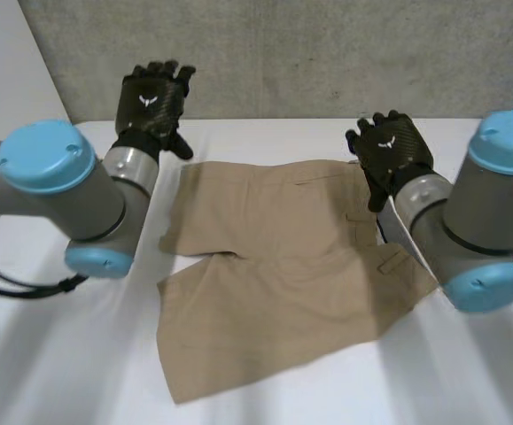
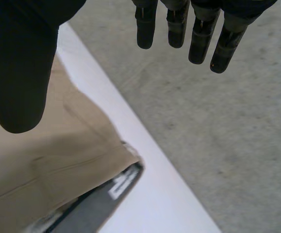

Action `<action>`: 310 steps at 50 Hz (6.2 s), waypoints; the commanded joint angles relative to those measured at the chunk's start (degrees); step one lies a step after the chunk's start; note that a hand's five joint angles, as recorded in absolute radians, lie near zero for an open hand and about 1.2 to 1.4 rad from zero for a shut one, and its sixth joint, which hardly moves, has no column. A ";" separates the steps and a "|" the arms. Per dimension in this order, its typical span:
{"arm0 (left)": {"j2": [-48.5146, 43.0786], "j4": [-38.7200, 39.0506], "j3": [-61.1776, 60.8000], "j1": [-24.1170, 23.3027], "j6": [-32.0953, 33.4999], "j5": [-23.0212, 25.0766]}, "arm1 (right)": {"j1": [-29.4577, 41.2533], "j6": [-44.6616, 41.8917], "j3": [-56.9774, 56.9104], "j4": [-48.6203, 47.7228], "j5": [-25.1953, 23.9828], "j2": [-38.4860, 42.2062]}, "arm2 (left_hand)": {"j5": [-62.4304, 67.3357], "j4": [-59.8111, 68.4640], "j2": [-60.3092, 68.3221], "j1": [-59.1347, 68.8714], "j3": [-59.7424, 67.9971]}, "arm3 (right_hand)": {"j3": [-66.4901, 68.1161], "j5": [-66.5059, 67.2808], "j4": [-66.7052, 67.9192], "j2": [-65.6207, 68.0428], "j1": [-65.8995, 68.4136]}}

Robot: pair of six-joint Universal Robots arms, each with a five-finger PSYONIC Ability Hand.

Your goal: Fold the shorts.

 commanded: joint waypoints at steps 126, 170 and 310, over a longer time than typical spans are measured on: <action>6.73 -10.77 -26.88 -0.85 1.90 0.63 | -9.05 4.58 18.29 7.14 -16.68 -4.71 | 67.25 68.29 68.33 69.00 67.75 | 67.72 66.07 66.51 67.46 68.27; 26.85 -12.18 -46.03 -5.94 3.31 -1.48 | -4.30 7.66 16.79 3.00 -8.05 -1.54 | 32.83 33.87 33.91 34.58 33.33 | 67.72 66.07 66.51 67.46 68.27; -21.75 -25.28 22.26 3.02 6.48 9.86 | -9.75 -12.46 -2.45 8.45 -3.31 11.64 | 67.25 68.29 68.33 69.00 67.75 | 67.72 66.07 66.51 67.46 68.27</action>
